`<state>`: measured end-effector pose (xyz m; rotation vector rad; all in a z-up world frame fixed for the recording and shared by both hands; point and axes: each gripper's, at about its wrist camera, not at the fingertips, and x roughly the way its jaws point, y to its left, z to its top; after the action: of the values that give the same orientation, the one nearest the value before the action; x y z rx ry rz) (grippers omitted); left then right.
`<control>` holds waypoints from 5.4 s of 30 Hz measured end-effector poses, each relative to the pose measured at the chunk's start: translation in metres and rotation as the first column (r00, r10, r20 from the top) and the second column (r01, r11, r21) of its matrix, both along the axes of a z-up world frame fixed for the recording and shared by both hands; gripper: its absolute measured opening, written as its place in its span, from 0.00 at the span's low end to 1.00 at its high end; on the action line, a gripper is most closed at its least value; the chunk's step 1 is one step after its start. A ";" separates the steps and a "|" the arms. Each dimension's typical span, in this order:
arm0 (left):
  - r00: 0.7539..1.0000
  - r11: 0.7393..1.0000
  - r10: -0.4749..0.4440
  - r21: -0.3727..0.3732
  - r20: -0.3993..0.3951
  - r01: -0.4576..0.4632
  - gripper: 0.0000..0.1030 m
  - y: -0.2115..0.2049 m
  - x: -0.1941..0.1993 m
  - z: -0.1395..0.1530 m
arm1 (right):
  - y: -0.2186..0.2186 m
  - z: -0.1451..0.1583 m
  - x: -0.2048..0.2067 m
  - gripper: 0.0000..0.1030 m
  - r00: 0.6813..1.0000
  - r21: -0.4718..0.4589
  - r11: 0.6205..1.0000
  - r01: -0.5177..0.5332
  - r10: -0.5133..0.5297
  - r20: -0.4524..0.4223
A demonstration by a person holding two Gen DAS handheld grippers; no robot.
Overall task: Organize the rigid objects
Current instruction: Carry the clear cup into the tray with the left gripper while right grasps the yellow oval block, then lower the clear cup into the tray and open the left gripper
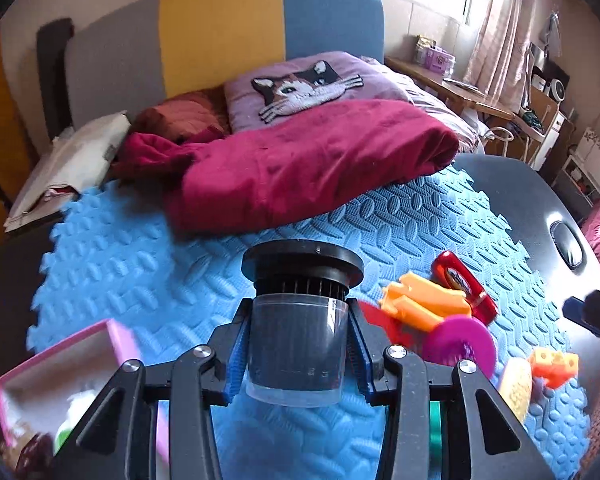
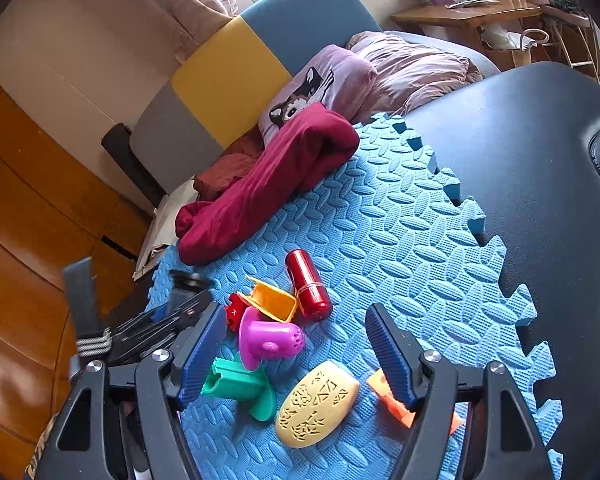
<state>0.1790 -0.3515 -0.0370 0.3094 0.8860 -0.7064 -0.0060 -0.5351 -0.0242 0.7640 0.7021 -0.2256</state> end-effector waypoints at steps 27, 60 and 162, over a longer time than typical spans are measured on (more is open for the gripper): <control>0.996 0.989 -0.015 -0.147 0.083 0.027 0.43 0.112 -0.123 0.058 | 0.068 -0.027 0.036 0.80 0.906 -0.249 0.889 -0.386 0.313 -0.285; 0.949 0.911 0.274 -0.274 -0.154 -0.308 0.43 0.269 -0.115 0.038 | 0.081 -0.047 0.037 0.53 0.861 -0.354 0.822 -0.446 0.286 -0.421; 0.905 0.881 0.416 -0.205 -0.092 -0.426 0.64 0.285 -0.148 -0.001 | 0.112 -0.046 0.013 0.43 0.897 -0.417 0.822 -0.388 0.234 -0.374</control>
<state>0.0307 -0.0665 -0.0378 -0.1018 0.8705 -0.3989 0.0067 -0.4226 -0.0703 0.1186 1.0092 -0.2058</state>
